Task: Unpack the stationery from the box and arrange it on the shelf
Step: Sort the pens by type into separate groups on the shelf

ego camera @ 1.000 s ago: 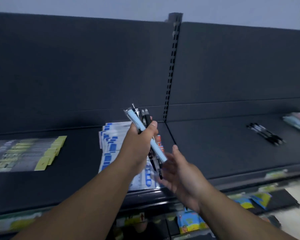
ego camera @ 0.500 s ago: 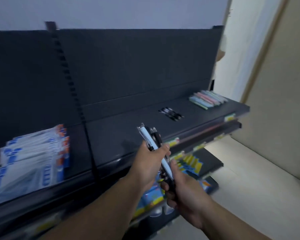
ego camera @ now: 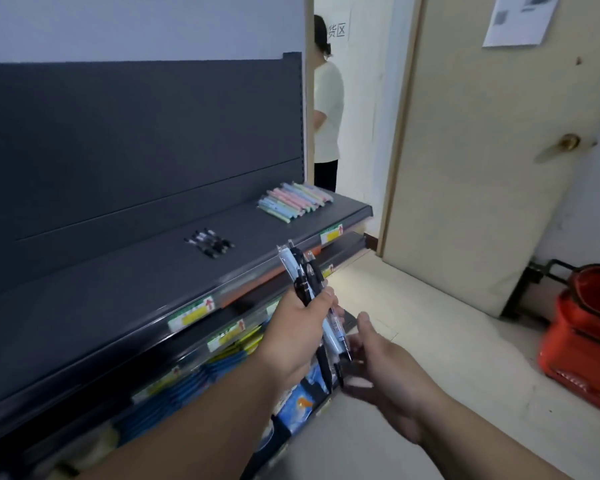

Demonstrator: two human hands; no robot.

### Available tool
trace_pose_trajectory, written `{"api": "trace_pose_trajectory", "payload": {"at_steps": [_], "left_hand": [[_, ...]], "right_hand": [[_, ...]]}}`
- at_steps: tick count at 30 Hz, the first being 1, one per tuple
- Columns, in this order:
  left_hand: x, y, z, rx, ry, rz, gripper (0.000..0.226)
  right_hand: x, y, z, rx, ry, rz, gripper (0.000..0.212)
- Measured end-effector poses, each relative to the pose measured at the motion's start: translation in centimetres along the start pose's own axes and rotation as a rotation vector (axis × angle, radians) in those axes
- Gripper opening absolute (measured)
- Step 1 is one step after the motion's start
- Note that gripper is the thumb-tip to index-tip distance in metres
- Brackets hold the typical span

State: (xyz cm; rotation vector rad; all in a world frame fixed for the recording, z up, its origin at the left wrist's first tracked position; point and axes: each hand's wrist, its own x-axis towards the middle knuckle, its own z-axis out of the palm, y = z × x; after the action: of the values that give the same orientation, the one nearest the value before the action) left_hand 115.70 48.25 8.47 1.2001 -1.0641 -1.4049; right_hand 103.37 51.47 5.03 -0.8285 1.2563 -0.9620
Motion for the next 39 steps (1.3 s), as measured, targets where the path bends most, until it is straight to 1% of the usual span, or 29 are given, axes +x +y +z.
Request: {"api": "trace_pose_trajectory", "payload": {"at_steps": [1,3,6,9,11,15,17,19,21,24,27,28,30,32,33,35,37,39], "left_hand": [[1.1,0.1,0.3,-0.005,-0.029,-0.018,0.015],[3.6,0.1,0.8,-0.002,-0.092,-0.037,0.012],[8.0,0.1,1.5,0.011,-0.132,-0.044,0.009],[13.7,1.1,1.7,0.141,-0.151,0.007,0.014],[18.2,2.4,1.4,0.309,-0.153,0.074,0.017],[25.9,6.1,0.4,0.664,-0.104,0.172,0.021],[29.0,7.2,-0.1,0.853,-0.061,0.25,0.024],[31.5,7.6,-0.7,0.934,-0.029,0.284,0.027],[33.8,7.5,-1.6,0.961,-0.021,0.261,0.03],[36.6,7.1,-3.0,0.833,-0.035,0.157,0.023],[38.7,7.6,-3.5,0.573,-0.03,0.047,0.005],[39.1,7.9,-3.6,0.45,-0.022,-0.006,0.006],[39.9,8.5,-3.9,0.233,0.025,-0.124,0.018],[41.1,8.4,-4.2,0.052,0.118,-0.203,0.028],[41.9,8.3,-4.3,-0.013,0.18,-0.226,0.029],[43.3,7.7,-4.3,-0.101,0.307,-0.229,0.02],[44.2,7.3,-4.0,-0.174,0.427,-0.204,0.013],[44.4,6.9,-3.7,-0.229,0.555,-0.195,0.013]], "right_hand": [[1.2,-0.6,-0.9,-0.052,0.043,-0.045,0.06],[3.6,-2.4,-2.3,-0.118,0.124,-0.111,0.046],[7.8,-6.0,-3.2,-0.183,0.171,-0.209,0.029],[12.7,-10.2,-2.7,-0.225,0.205,-0.33,0.018],[16.4,-13.0,-2.0,-0.262,0.222,-0.382,0.02],[23.5,-18.5,-0.1,-0.372,0.206,-0.404,0.052],[26.8,-20.7,0.8,-0.379,0.2,-0.385,0.061],[29.9,-22.3,1.7,-0.401,0.195,-0.377,0.053],[32.9,-23.0,2.3,-0.472,0.182,-0.367,0.046],[37.8,-23.5,3.2,-0.581,0.122,-0.332,0.043],[42.1,-24.6,3.8,-0.648,-0.002,-0.285,0.031],[43.3,-25.0,4.0,-0.654,-0.051,-0.266,0.029],[45.5,-25.7,4.3,-0.533,-0.173,-0.171,0.027],[47.6,-26.8,4.5,-0.414,-0.296,-0.068,0.025],[49.1,-27.3,4.4,-0.398,-0.326,-0.052,0.025],[52.1,-28.7,4.0,-0.424,-0.346,-0.081,0.029],[55.2,-30.1,3.5,-0.51,-0.322,-0.185,0.032],[57.8,-31.1,3.1,-0.616,-0.304,-0.307,0.039]]}}
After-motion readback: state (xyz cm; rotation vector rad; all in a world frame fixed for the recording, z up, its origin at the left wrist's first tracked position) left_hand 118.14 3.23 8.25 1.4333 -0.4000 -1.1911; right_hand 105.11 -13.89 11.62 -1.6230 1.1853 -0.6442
